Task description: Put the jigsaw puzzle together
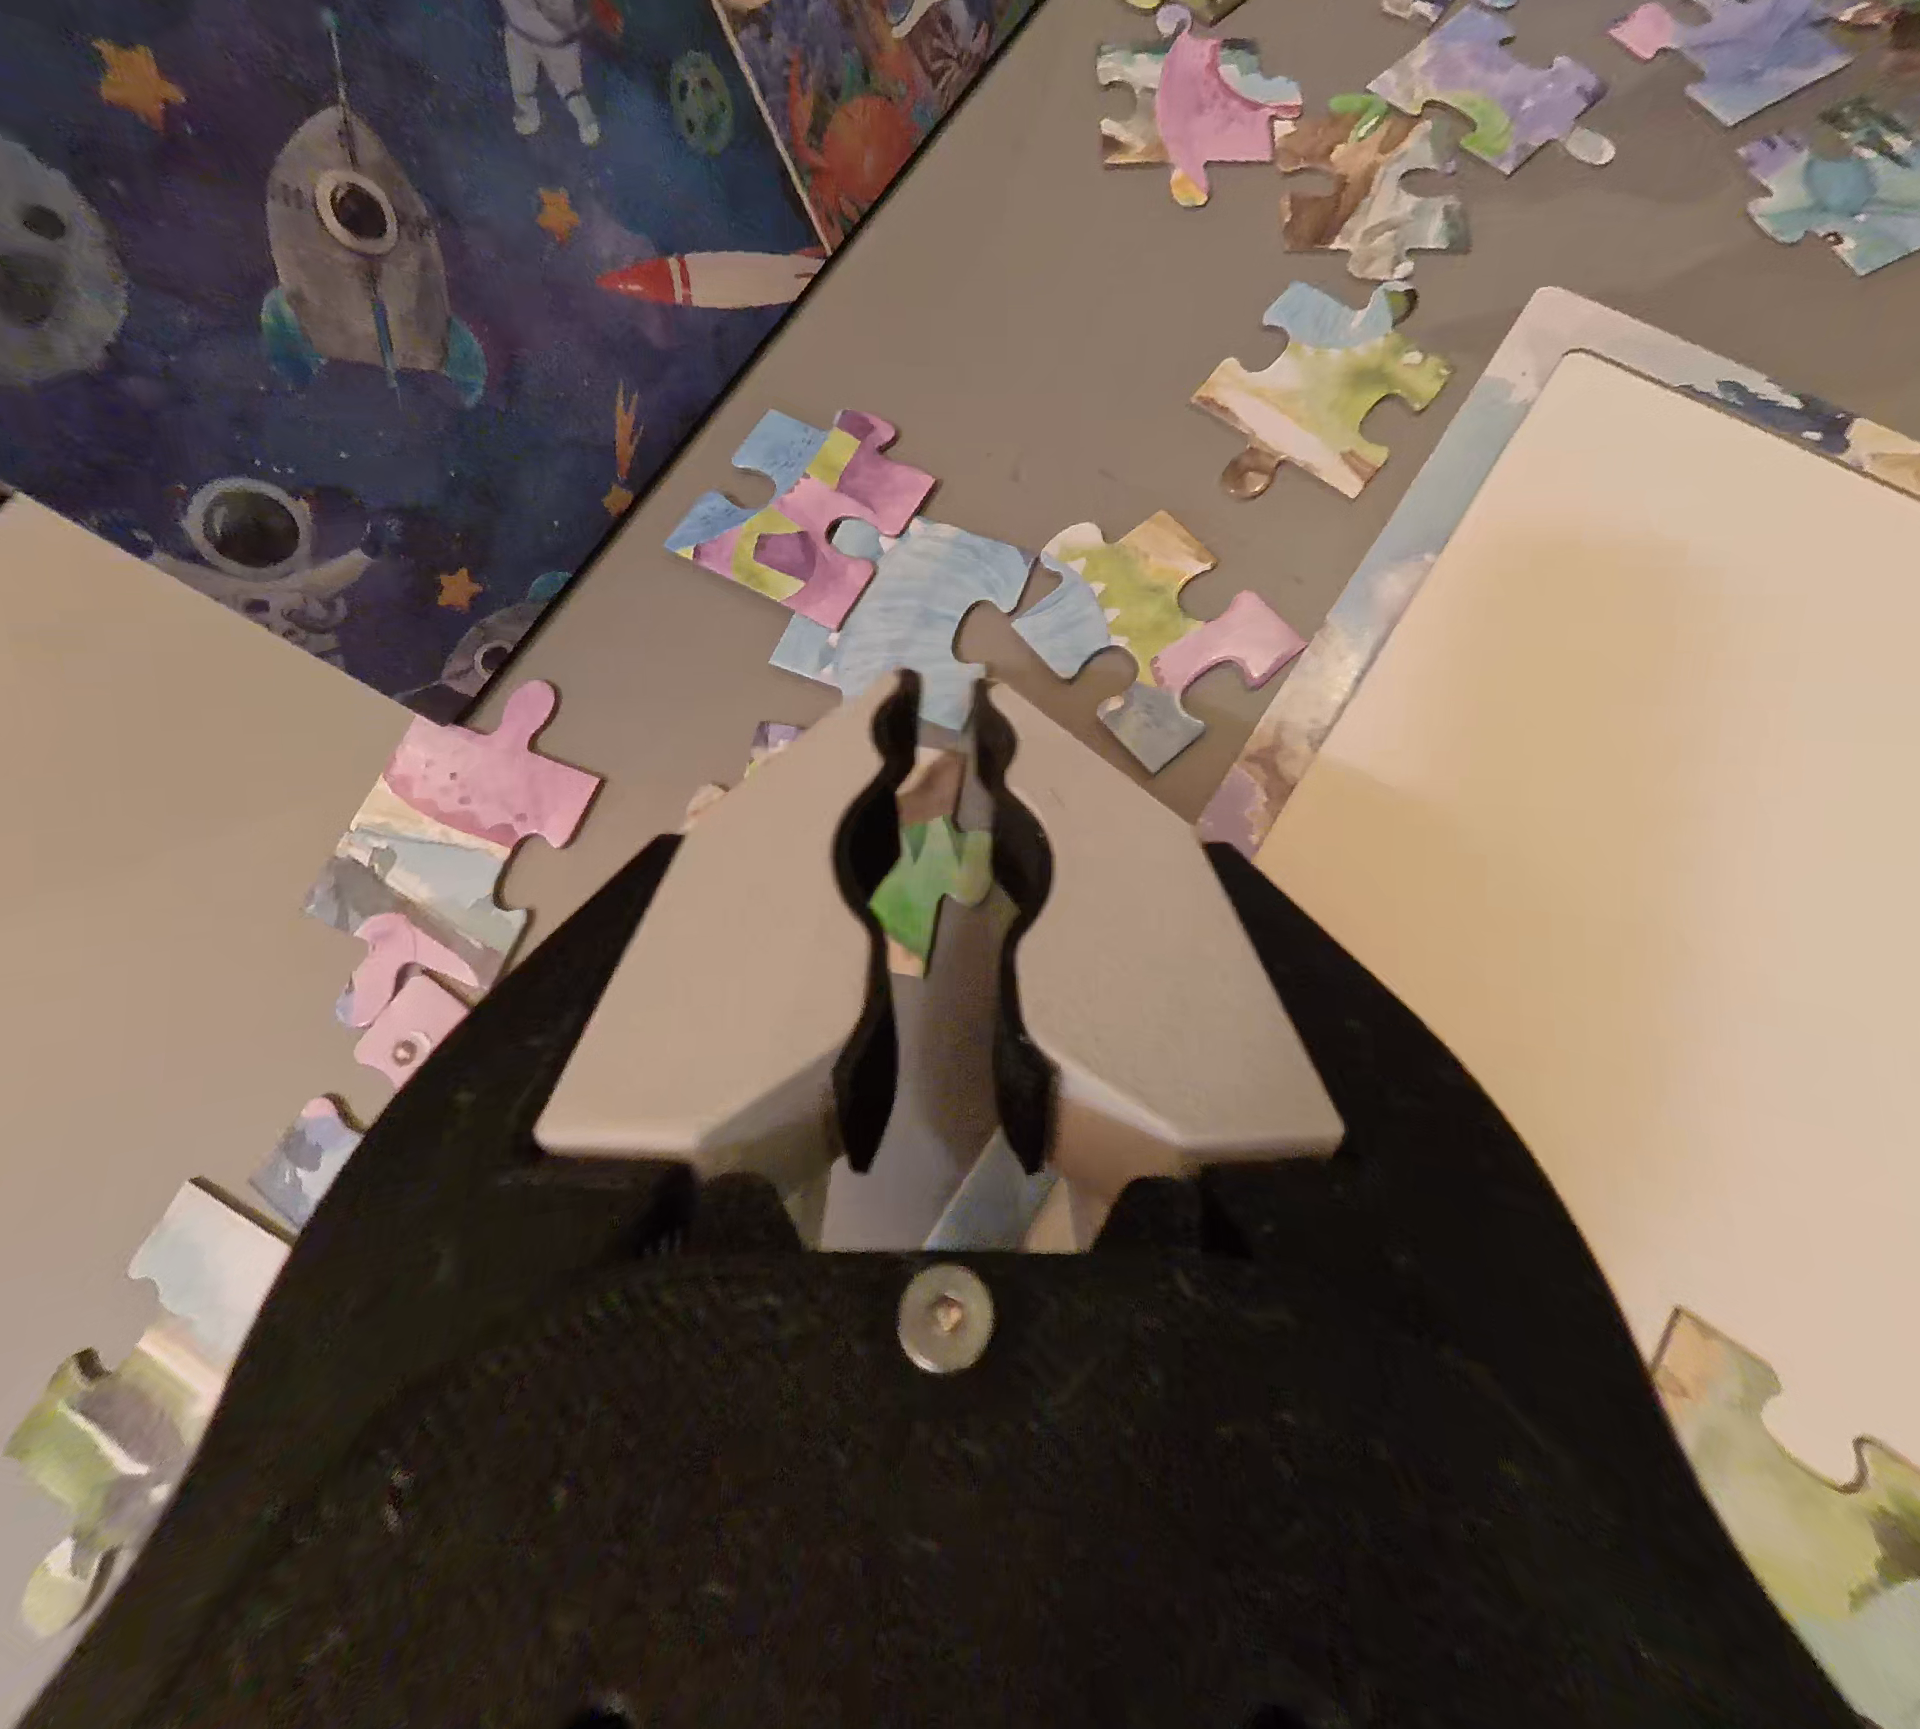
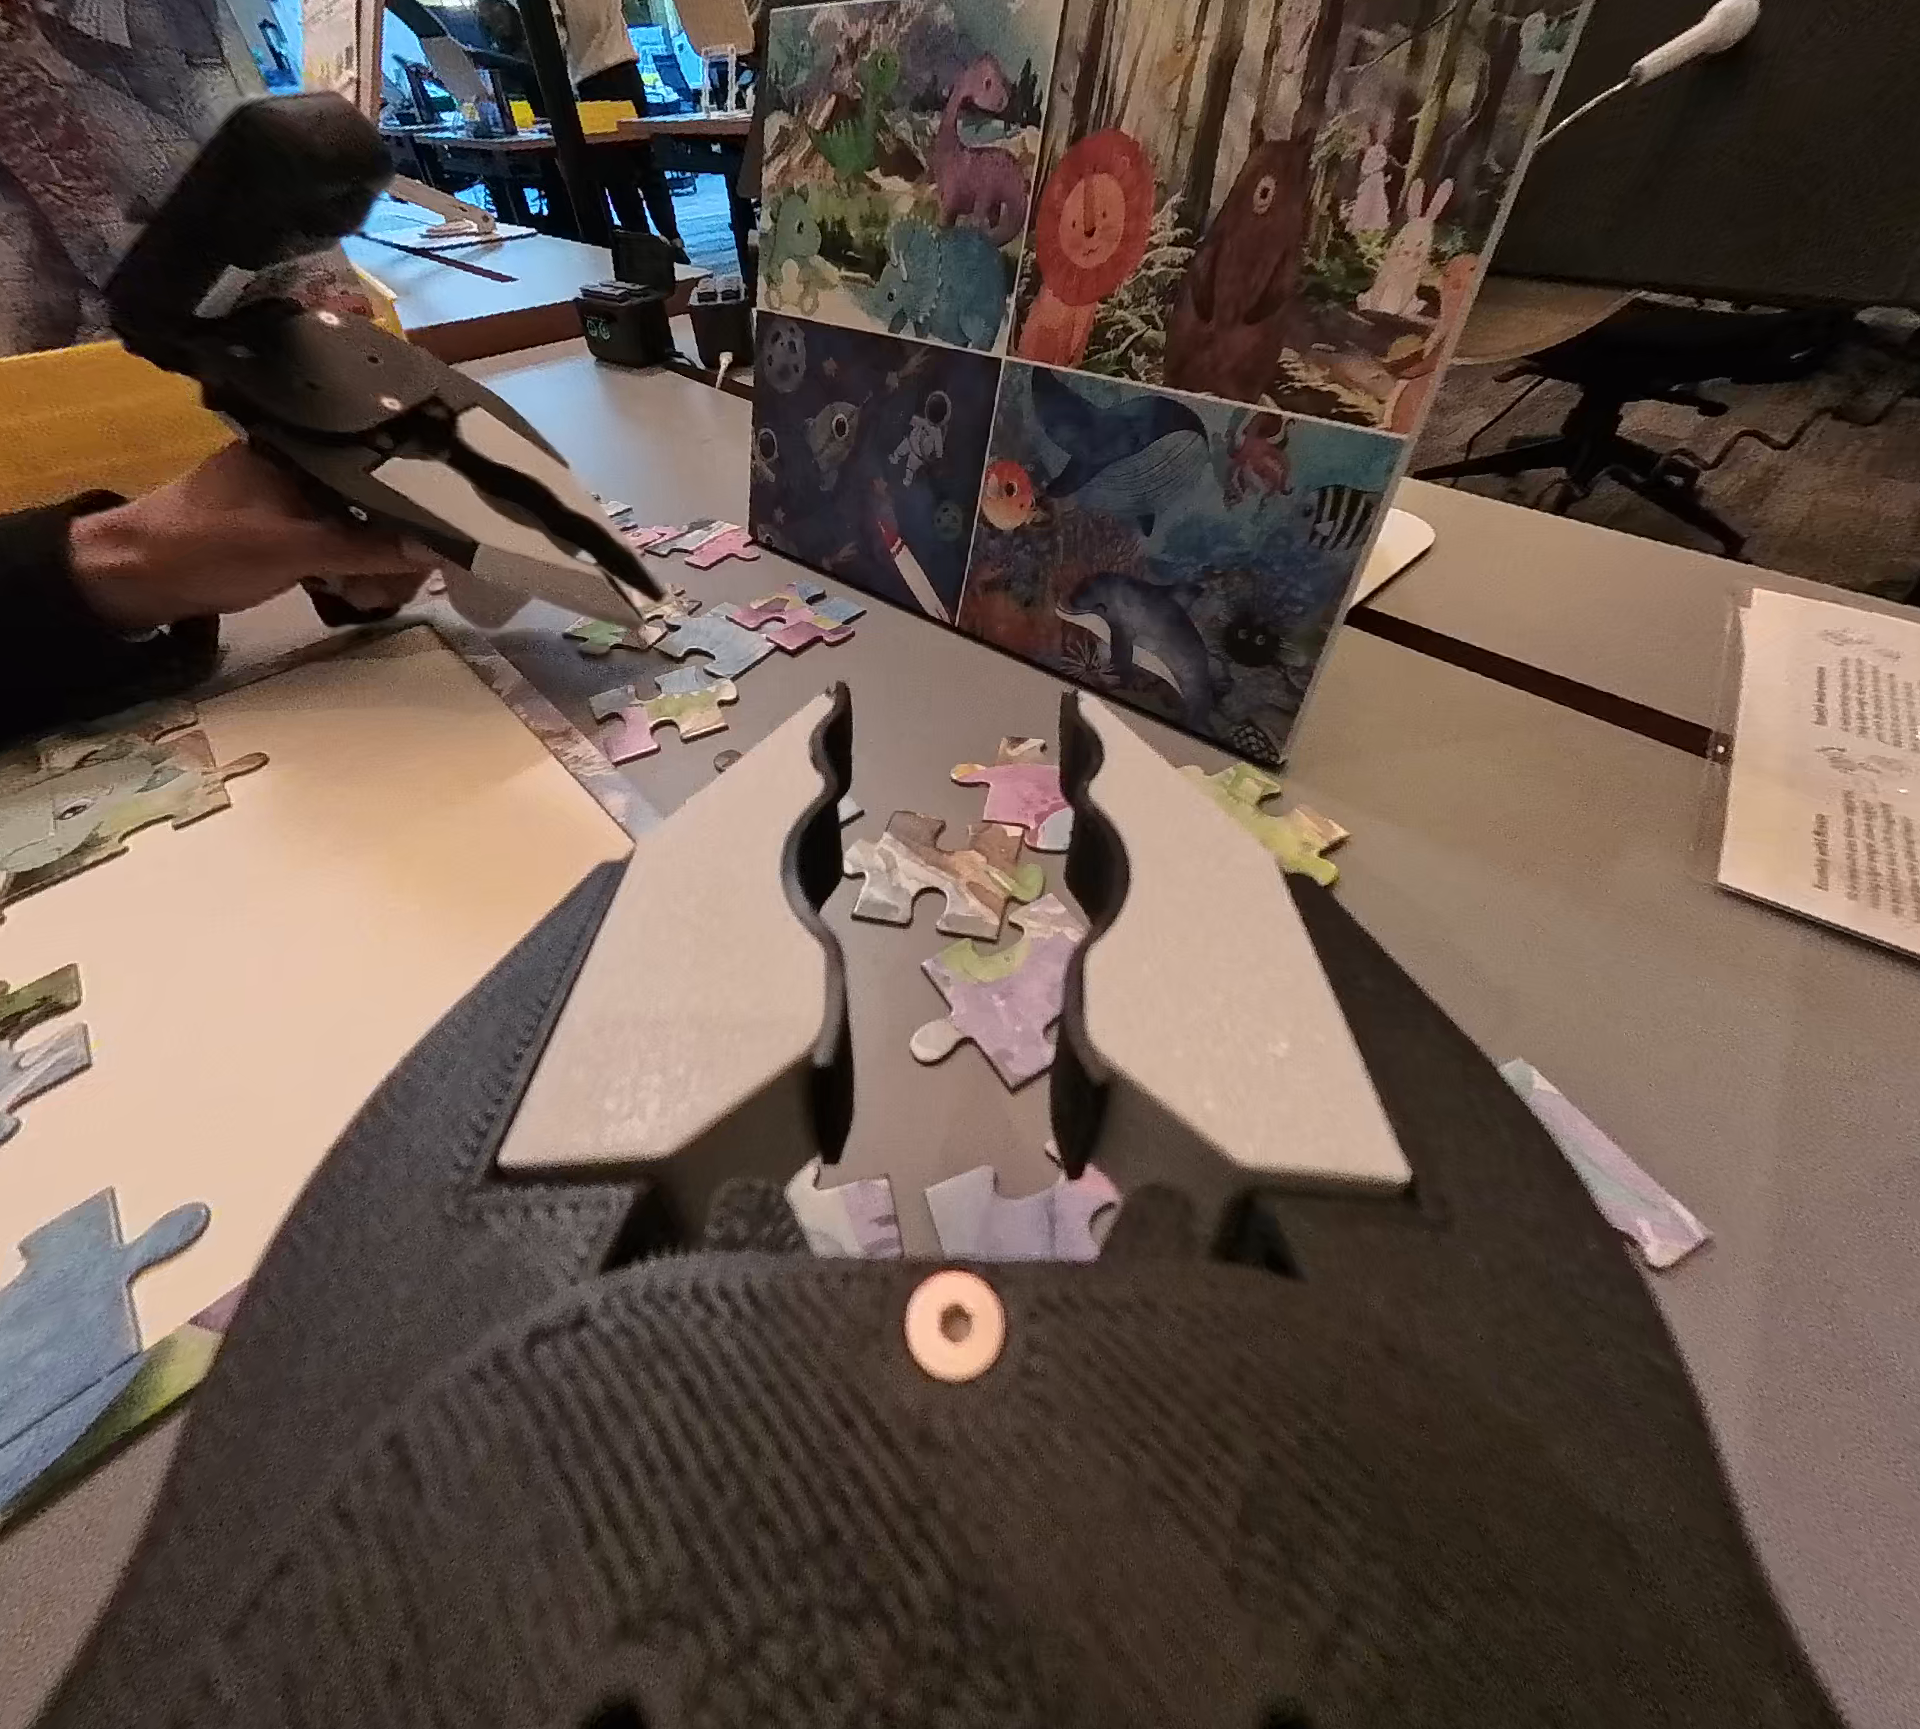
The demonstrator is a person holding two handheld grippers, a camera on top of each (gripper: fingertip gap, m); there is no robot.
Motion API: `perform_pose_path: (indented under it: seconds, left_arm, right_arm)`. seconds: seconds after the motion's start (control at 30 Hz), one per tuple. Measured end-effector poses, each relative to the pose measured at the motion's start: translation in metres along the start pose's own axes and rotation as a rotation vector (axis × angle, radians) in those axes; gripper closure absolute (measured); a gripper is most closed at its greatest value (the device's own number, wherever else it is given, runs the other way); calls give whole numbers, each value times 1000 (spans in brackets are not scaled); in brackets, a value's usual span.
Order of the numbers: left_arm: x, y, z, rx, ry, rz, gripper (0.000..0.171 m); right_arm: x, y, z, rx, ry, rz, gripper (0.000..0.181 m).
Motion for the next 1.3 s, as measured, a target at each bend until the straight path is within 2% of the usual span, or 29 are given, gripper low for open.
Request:
perform_pose_path:
  seconds: [0.1,0.17,0.8,0.93,1.3]
  left_arm:
    - [-5,2,-9,-48,44,76,131]
    - [-5,3,-10,-64,46,105,126]
    - [-6,9,-18,2,97,106,127]
    - [-6,9,-18,-16,95,112,142]
    - [-2,3,-10,-27,48,88,146]
  right_arm:
    - [0,1,0,4,0,0,142]
    - [1,2,0,7,-3,1,143]
    - [7,6,2,-4,-23,24,145]
    - [6,7,1,-13,-11,41,146]
    - [8,6,3,-14,-19,42,146]
Point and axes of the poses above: each gripper's, where its closed fingertips meet, z back along the fingers, x out of its top, y = z × x across the jaws, the point moved 3 cm from there along z, back along the fingers, and after that the axes turned 8 degrees about y, right-handed, at the moved point
